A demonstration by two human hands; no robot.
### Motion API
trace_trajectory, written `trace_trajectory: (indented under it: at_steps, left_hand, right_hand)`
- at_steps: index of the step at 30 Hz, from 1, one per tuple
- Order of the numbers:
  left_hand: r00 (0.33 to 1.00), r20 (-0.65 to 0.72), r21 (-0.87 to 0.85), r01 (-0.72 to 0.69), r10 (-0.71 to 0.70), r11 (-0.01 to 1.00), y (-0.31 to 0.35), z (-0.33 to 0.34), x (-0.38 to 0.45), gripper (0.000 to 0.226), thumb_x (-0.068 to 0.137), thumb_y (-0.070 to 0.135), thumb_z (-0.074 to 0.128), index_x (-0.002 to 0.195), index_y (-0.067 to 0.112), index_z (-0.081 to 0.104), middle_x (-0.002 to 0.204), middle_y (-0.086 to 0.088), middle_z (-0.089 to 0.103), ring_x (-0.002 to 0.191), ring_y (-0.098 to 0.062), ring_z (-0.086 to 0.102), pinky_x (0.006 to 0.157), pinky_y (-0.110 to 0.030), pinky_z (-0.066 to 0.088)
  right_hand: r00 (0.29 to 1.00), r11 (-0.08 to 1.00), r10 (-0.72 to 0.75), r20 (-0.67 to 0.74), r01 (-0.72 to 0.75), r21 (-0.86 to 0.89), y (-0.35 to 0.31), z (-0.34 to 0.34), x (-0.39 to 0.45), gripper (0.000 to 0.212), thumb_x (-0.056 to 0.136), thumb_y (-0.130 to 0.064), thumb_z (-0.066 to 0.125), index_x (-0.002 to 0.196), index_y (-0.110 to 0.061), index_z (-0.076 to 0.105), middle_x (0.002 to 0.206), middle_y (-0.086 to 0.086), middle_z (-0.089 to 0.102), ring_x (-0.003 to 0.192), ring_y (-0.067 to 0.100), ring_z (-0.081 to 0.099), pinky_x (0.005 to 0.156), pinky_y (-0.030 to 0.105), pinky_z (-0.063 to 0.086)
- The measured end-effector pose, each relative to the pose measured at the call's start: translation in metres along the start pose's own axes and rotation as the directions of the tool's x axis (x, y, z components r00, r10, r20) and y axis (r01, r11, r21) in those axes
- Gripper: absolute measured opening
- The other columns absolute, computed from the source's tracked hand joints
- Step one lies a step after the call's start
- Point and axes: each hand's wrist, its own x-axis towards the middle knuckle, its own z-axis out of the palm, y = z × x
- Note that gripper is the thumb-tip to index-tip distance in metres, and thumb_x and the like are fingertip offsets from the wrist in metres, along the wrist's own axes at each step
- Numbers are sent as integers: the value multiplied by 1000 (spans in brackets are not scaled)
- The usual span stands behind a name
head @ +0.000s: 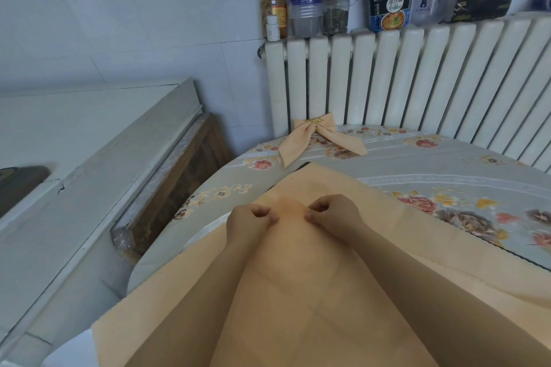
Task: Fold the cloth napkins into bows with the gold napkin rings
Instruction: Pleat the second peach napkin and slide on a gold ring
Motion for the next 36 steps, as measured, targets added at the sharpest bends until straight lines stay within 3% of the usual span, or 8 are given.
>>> trace_trajectory:
  at_steps: [12, 15, 18, 21, 23, 27, 30, 36]
  left_hand:
    - [998, 53, -44, -28, 30, 999, 5, -6, -7, 13, 80, 10, 72, 86, 22, 71, 80, 15, 65, 86, -6, 61, 75, -19, 44]
    - [993, 67, -104, -90, 97, 991, 5, -7, -14, 19, 82, 11, 67, 74, 28, 70, 77, 12, 69, 81, -6, 64, 70, -19, 47]
    - [974, 142, -43, -170, 174, 985, 1, -11, -21, 24, 83, 8, 58, 81, 26, 74, 84, 9, 71, 79, -2, 64, 71, -18, 47]
    - [927, 210, 134, -343, 312, 930, -6, -13, -20, 39, 77, -1, 53, 78, 33, 71, 94, 14, 63, 94, -2, 58, 81, -19, 44]
    - [912, 236, 229, -389, 337, 892, -7, -12, -21, 32, 72, 10, 53, 75, 37, 70, 94, 15, 59, 98, -4, 55, 89, -24, 44]
    - [927, 217, 324, -364, 306, 873, -6, -5, -20, 9, 72, 42, 61, 71, 34, 66, 92, 13, 57, 96, -6, 51, 94, -38, 42]
    - [929, 258, 443, -357, 265, 822, -2, -1, -16, 23, 69, 49, 75, 78, 34, 60, 98, 13, 52, 100, -7, 45, 94, -30, 34]
    - [953, 225, 385, -280, 205, 880, 12, 2, -12, 35, 67, 40, 77, 94, 28, 58, 84, 11, 56, 90, -9, 51, 88, -31, 37]
  right_hand:
    - [1000, 1000, -7, -27, 8, 29, -3, 0, -3, 4, 78, -35, 71, 77, -31, 69, 80, -13, 65, 88, 10, 60, 97, 38, 41]
    - [998, 990, -50, -31, 53, 128, 1, -1, -8, 17, 80, -23, 68, 76, -39, 69, 78, -18, 64, 81, 4, 57, 89, 29, 42]
    - [994, 977, -112, -8, 112, 180, 4, -8, -14, 31, 81, -6, 60, 73, -35, 70, 85, -10, 69, 80, 7, 59, 76, 20, 45]
    - [980, 979, -196, 25, 194, 63, 7, -11, -17, 38, 77, 0, 55, 72, -34, 71, 92, -6, 66, 91, 14, 60, 83, 23, 45]
    - [972, 973, -232, 22, 232, -8, 7, -11, -16, 37, 78, -4, 56, 70, -39, 69, 92, -10, 63, 96, 16, 58, 91, 29, 43]
    - [966, 935, -245, 77, 257, -246, 3, -7, -17, 11, 85, -36, 61, 90, -32, 70, 107, -8, 57, 108, 16, 44, 97, 32, 32]
    - [964, 879, -257, 71, 264, -398, 0, -2, -18, 34, 73, -56, 68, 98, -33, 62, 111, -11, 52, 110, 13, 39, 92, 30, 26]
    - [943, 851, -319, 93, 329, -411, -11, 4, -17, 40, 81, -46, 64, 119, -36, 57, 111, -9, 55, 113, 16, 38, 90, 32, 23]
